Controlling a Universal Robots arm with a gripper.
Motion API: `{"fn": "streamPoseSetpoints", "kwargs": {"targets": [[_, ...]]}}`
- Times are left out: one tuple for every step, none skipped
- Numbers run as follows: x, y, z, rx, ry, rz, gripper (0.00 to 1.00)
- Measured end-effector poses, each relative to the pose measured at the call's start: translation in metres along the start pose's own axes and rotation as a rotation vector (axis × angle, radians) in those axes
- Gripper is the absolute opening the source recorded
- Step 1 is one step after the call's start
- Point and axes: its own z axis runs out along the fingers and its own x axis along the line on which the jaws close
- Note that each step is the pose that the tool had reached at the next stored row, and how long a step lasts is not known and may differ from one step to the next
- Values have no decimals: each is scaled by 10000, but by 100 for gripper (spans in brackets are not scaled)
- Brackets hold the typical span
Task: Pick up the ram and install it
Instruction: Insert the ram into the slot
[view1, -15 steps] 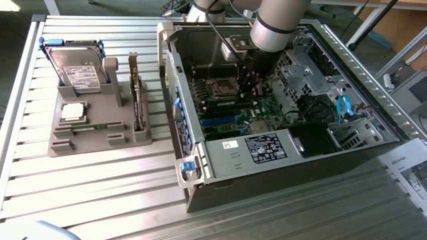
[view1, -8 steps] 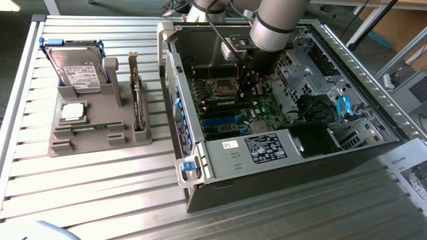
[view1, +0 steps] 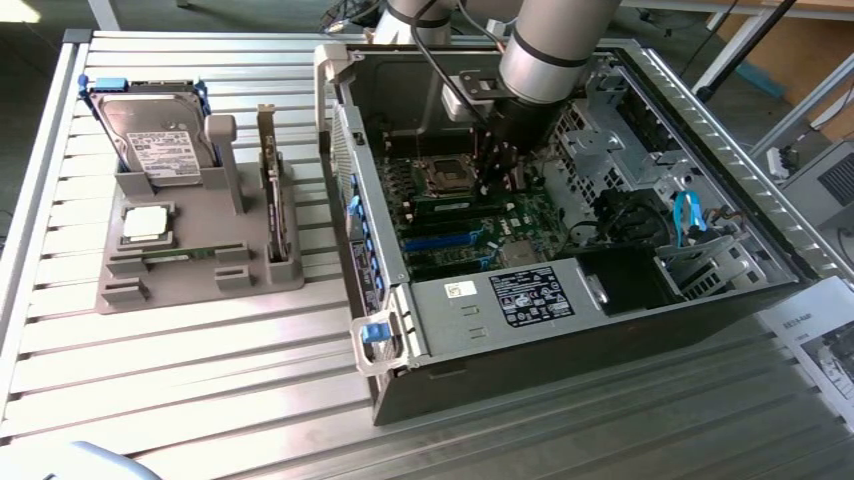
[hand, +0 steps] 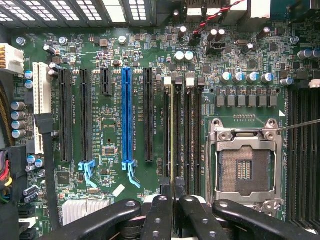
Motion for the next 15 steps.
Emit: {"fn": "streamPoseSetpoints", "kwargs": {"targets": [[0,0,1,1,-2,0,12],[0,0,1,1,-2,0,12],[0,0,1,1,-2,0,12],[0,0,1,1,-2,0,12],[0,0,1,1,-2,0,12],[0,0,1,1,-2,0,12],[0,0,2,1,-2,0,12],[0,0,3,0,-1,0,12],[0,0,5,0,0,0,12],[0,0,6,0,1,0,12],[0,0,8,0,0,0,12],[0,0,10,0,0,0,12],[0,0,11,0,-1,0,12],[0,0,11,1,-1,0,12],[0,0,12,0,-2,0,12]]}}
